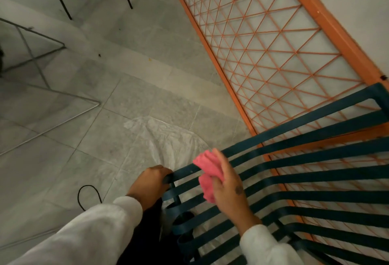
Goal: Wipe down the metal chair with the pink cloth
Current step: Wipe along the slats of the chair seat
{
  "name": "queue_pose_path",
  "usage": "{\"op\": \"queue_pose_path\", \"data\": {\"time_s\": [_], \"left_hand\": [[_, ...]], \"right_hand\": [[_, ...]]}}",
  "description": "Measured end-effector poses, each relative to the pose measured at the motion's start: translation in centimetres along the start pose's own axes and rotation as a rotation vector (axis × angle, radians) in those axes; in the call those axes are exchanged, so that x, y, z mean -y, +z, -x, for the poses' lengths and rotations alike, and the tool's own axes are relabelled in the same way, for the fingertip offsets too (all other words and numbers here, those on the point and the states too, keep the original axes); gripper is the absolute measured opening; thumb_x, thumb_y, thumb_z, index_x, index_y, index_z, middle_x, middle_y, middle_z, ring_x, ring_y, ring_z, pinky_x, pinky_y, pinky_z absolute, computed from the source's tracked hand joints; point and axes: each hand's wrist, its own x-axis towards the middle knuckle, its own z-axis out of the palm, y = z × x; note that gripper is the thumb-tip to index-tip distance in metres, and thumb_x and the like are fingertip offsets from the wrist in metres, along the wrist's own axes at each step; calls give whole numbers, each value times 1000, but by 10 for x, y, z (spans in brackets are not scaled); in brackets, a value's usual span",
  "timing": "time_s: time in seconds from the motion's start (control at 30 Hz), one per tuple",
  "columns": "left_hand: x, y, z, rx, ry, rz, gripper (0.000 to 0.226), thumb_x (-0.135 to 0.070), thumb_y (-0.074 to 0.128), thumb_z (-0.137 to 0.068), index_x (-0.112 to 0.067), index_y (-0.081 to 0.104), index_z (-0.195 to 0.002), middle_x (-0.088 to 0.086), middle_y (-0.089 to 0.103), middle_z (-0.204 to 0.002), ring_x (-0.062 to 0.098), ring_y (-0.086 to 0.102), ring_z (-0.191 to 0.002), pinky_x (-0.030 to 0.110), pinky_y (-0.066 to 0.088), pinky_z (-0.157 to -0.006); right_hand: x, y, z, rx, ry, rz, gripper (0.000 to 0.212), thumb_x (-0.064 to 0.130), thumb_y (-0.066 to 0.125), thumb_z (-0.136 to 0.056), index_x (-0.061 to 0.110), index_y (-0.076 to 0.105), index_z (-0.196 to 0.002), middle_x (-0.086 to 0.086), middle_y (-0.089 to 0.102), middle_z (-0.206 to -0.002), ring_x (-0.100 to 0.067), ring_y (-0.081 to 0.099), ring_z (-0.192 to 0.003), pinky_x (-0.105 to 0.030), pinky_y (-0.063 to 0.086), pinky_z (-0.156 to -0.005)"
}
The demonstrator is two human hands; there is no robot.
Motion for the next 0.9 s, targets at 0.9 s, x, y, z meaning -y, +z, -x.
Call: {"op": "queue_pose_path", "data": {"time_s": [0.9], "left_hand": [[15,0,-8,-8,49,53,27,-22,66,-83,-20,67,-110,0,63,-105,21,61,-97,31,49,-85]], "right_hand": [[-48,-41,-43,59,-156,394,64,-9,57,-88,27,50,-140,12,40,-150,-11,40,-135,-38,29,-117]]}}
